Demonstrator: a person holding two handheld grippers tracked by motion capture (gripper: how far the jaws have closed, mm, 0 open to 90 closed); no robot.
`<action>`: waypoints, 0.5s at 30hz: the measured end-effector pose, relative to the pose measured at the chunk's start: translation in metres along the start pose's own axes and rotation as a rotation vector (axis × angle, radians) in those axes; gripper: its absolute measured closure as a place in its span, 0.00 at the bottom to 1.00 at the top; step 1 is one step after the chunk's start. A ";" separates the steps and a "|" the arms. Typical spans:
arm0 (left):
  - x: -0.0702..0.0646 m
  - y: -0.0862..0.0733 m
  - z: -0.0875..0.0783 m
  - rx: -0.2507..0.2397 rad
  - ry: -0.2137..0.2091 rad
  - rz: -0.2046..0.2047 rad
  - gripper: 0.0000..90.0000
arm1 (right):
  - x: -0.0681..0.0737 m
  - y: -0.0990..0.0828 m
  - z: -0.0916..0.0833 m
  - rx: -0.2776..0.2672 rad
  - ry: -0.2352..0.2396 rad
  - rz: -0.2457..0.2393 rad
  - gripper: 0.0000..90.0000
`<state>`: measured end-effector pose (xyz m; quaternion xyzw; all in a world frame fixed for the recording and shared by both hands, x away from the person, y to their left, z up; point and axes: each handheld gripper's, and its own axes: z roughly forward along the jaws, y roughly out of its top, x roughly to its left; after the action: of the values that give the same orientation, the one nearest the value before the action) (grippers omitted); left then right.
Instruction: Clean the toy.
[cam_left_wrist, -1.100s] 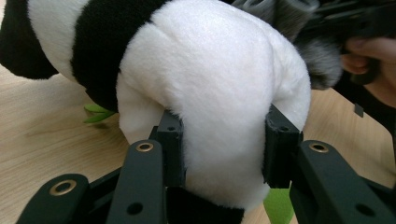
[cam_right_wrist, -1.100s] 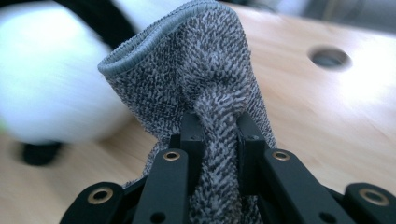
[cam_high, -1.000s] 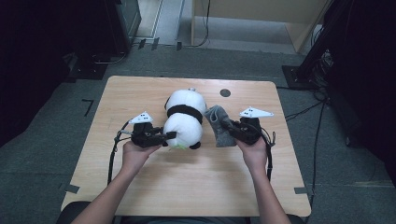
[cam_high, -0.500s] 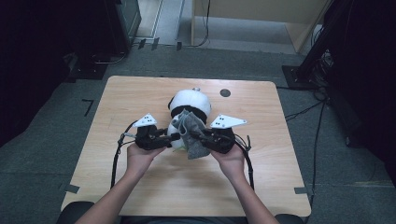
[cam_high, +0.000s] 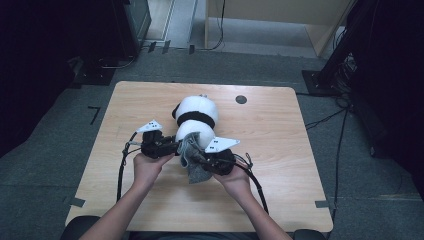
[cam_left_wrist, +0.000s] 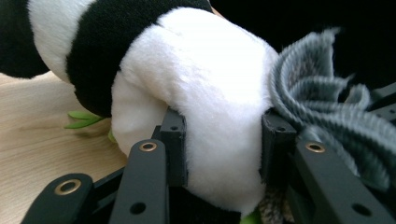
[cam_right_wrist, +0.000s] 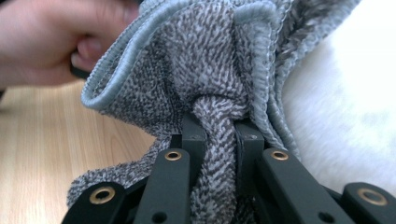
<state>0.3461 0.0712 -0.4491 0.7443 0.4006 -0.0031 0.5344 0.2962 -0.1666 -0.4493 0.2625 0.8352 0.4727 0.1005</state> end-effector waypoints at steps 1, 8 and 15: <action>0.000 0.000 0.000 0.000 0.004 0.002 0.69 | 0.000 -0.002 0.002 0.014 -0.003 -0.007 0.89; 0.003 0.001 -0.002 -0.015 0.005 -0.022 0.68 | -0.003 -0.008 0.009 0.055 0.008 -0.015 0.89; 0.008 0.004 -0.010 -0.058 -0.040 -0.066 0.68 | -0.011 -0.018 0.019 0.131 -0.023 -0.004 0.89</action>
<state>0.3498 0.0832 -0.4454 0.7147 0.4140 -0.0241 0.5633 0.3070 -0.1655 -0.4759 0.2724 0.8637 0.4137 0.0934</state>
